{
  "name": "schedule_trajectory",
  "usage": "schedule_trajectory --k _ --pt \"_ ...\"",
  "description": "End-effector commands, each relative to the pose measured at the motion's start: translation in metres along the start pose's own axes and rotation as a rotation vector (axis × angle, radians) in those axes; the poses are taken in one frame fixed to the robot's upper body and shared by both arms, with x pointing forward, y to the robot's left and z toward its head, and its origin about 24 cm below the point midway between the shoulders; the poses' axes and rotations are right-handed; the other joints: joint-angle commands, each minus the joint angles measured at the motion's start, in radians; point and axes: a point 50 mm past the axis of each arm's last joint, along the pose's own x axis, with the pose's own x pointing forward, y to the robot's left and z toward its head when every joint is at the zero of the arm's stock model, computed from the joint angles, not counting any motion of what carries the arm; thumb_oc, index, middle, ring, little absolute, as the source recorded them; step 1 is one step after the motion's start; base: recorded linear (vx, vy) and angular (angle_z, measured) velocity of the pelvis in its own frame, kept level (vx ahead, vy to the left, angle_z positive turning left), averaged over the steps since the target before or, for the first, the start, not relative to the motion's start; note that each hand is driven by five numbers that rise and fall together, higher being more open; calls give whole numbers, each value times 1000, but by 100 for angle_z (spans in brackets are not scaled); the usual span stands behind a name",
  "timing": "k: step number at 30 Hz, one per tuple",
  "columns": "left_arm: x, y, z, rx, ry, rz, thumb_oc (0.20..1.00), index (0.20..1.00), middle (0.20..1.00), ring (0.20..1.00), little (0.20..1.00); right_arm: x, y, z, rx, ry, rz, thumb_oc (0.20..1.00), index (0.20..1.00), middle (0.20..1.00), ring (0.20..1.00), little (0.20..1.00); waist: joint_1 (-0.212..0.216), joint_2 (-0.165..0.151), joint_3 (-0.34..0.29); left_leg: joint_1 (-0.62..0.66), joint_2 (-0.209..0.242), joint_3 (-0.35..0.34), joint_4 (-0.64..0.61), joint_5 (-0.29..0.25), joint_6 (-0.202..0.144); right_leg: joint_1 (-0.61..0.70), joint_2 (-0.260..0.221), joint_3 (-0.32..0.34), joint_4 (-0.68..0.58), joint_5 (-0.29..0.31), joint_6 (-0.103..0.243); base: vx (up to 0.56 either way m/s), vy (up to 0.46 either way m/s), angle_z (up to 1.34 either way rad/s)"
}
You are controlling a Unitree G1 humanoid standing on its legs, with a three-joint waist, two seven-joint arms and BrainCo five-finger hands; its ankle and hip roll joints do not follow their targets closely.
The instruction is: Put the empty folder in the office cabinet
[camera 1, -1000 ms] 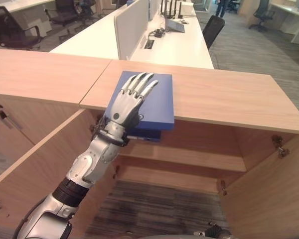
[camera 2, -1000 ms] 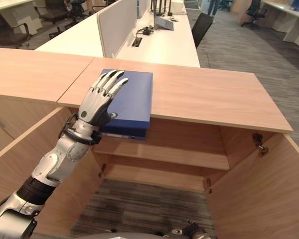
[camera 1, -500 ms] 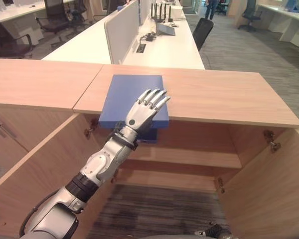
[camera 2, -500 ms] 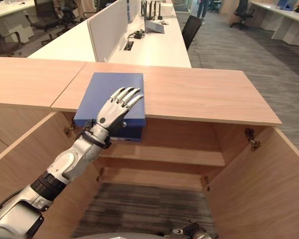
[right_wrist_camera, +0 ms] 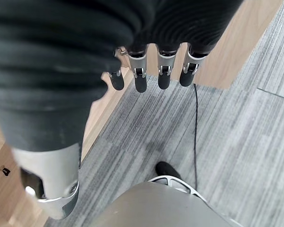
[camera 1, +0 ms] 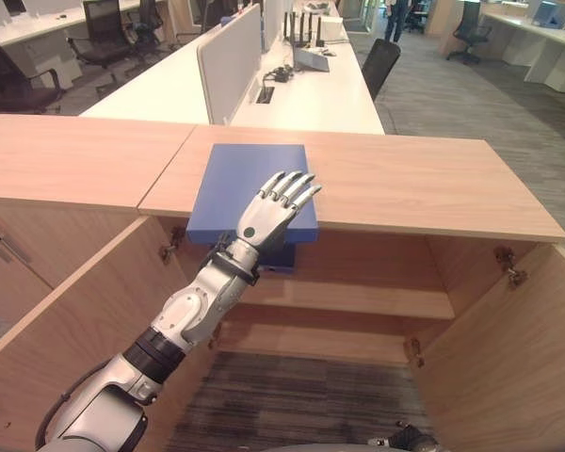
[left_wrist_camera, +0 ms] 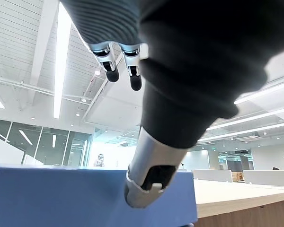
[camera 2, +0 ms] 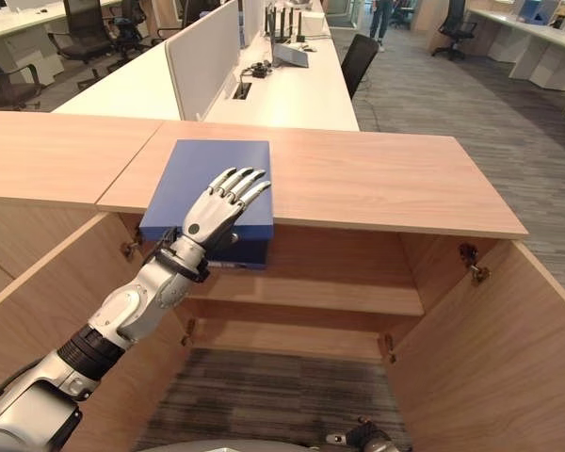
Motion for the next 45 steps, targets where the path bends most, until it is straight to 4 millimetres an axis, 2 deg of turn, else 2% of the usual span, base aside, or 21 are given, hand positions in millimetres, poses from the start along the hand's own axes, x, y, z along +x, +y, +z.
schedule_trajectory --k 1,15,25,30,36,45 --pt "15 29 -19 50 58 135 1000 1000 1000 1000 1000 1 2 17 -14 -38 3 1000 1000 1000 1000 1000 8 -57 10 -56 8 -11 158 -128 -22 43 -6 33 -10 -76 36 0 0 0" --pt "11 6 -48 162 219 35 1000 1000 1000 1000 1000 1 1 16 -28 -35 5 1000 1000 1000 1000 1000 -3 -58 11 -54 8 -4 154 -129 -19 35 -8 44 -10 -71 37 0 0 0" --pt "13 3 -49 136 244 22 1000 1000 1000 1000 1000 2 -2 8 -19 7 -2 1000 1000 1000 1000 1000 -5 -59 10 -55 8 -2 159 -131 -18 39 -7 44 -10 -71 38 0 0 0" --pt "9 -5 -57 168 290 -12 1000 1000 1000 1000 1000 2 -5 2 -16 35 -11 1000 1000 1000 1000 1000 -8 -57 9 -52 9 1 157 -132 -18 40 -8 44 -10 -71 39 0 0 0" --pt "-4 -30 -69 202 363 -136 1000 1000 1000 1000 1000 2 -10 -8 -16 71 -26 1000 1000 1000 1000 1000 -16 -55 4 -50 10 7 159 -133 -18 41 -7 48 -10 -72 39 1 1 -1" --pt "-38 -59 -81 174 488 -283 1000 1000 1000 1000 1000 0 -16 -27 7 150 -41 1000 1000 1000 1000 1000 -18 -54 1 -52 14 15 164 -137 -19 44 -5 55 -10 -76 38 -3 -1 -7"
